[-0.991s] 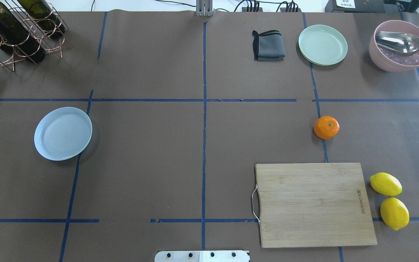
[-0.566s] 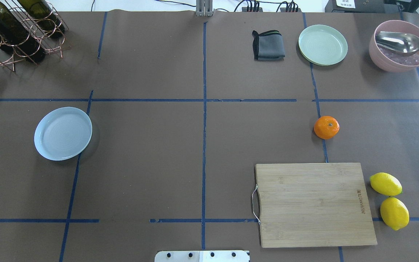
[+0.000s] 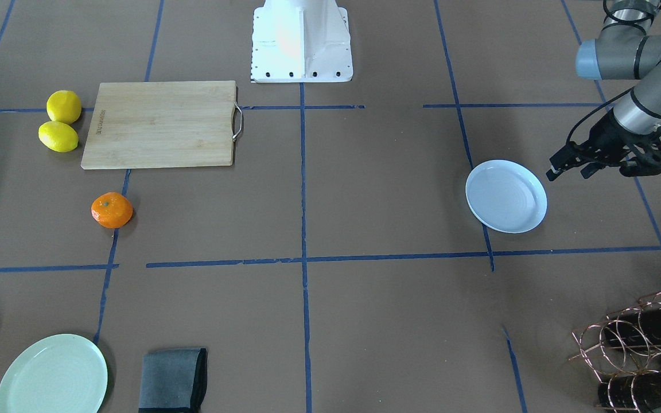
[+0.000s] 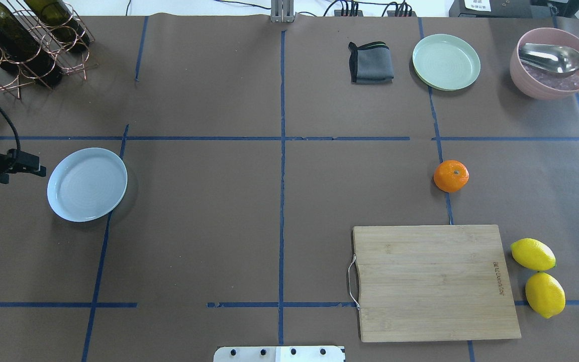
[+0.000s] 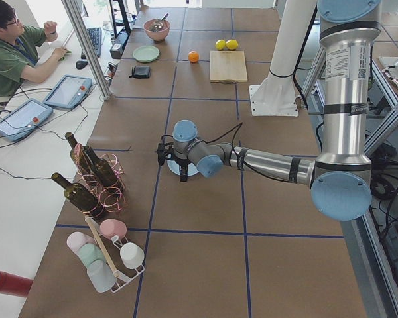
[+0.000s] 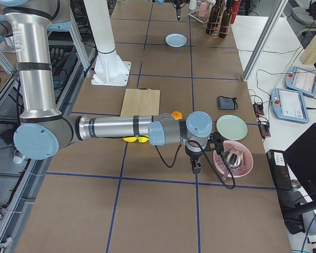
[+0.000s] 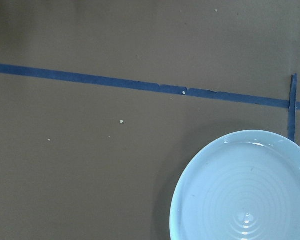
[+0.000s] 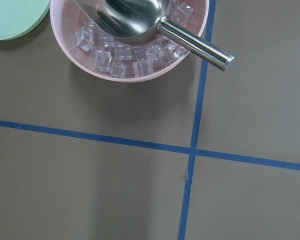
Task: Pick orange to plate
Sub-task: 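Reach the left gripper to the pale blue plate rim and grip it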
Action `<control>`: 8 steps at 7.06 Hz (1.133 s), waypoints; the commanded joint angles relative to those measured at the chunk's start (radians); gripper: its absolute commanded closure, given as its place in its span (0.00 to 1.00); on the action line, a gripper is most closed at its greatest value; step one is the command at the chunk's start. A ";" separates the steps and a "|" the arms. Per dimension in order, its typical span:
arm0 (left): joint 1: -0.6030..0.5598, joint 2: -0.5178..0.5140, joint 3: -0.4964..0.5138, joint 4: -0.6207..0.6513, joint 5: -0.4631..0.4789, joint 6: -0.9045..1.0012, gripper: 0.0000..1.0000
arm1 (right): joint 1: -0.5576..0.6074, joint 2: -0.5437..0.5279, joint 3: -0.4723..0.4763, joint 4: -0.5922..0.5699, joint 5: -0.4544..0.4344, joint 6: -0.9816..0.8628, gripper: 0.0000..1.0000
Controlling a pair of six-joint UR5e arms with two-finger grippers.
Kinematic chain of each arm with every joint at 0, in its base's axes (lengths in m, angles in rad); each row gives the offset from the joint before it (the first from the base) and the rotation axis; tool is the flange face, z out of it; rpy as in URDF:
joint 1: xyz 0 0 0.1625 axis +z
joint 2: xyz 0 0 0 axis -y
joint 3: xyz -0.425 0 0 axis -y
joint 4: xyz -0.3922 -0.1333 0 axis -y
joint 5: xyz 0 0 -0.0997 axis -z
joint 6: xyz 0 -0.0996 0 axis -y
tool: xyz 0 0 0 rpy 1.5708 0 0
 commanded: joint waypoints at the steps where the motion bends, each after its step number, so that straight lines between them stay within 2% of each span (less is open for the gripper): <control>1: 0.069 -0.003 0.006 -0.017 0.064 -0.065 0.04 | 0.000 0.000 0.001 -0.001 0.024 0.001 0.00; 4: 0.130 -0.006 0.029 -0.016 0.164 -0.069 0.10 | 0.000 -0.001 -0.001 0.000 0.038 0.001 0.00; 6: 0.141 -0.007 0.032 -0.016 0.179 -0.067 0.25 | 0.000 -0.001 -0.001 -0.001 0.038 0.001 0.00; 8: 0.152 -0.009 0.037 -0.016 0.179 -0.067 0.34 | 0.000 -0.001 -0.001 0.000 0.038 0.001 0.00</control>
